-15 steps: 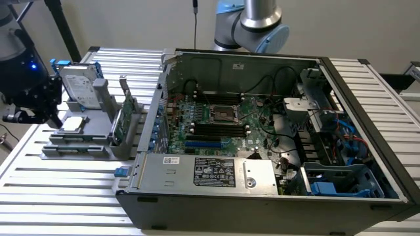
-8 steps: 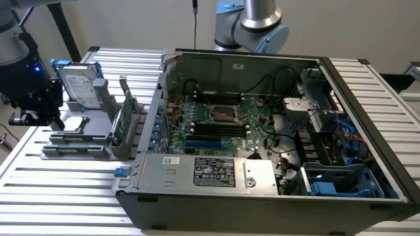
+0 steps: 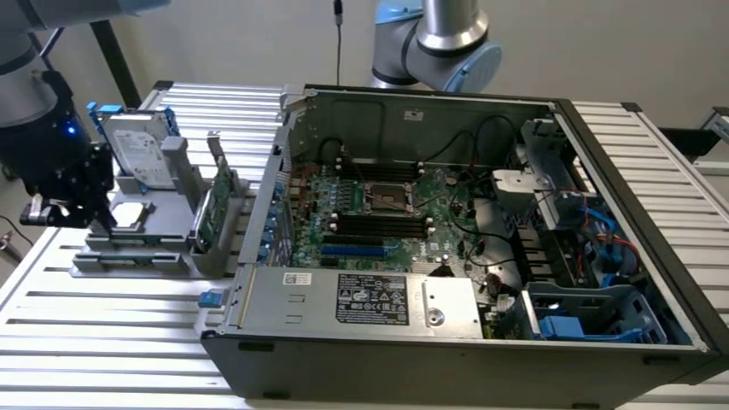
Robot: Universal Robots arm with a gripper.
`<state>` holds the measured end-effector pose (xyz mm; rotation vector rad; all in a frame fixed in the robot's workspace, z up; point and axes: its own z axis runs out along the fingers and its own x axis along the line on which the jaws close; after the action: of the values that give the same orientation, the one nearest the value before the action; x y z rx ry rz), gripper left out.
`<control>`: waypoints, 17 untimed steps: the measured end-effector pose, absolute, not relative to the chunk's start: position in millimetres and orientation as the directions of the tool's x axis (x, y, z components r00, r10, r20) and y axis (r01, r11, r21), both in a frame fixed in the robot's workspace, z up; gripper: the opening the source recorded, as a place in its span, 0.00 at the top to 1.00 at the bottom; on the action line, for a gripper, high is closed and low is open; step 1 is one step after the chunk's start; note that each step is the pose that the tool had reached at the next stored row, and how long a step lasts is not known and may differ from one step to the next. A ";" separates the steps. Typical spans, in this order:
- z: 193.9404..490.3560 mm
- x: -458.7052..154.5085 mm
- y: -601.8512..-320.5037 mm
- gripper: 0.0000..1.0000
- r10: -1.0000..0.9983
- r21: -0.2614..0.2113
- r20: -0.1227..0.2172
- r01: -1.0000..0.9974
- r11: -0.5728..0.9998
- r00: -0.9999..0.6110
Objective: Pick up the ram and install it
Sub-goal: 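Pick up the ram and move it above insertion slot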
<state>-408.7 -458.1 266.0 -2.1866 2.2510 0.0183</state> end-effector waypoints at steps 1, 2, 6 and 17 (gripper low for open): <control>264.6 -408.8 -458.1 0.76 -1.000 0.007 -0.011 -1.000 0.029 -0.029; 262.9 -408.7 -458.2 0.70 -1.000 0.007 -0.010 -1.000 0.029 -0.029; 255.7 -408.7 -458.2 0.58 -1.000 0.008 -0.011 -1.000 0.029 -0.029; 235.6 -408.7 -458.2 0.58 -1.000 0.008 -0.011 -1.000 0.029 -0.029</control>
<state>-408.7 -458.2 235.6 -2.1875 2.2518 0.0213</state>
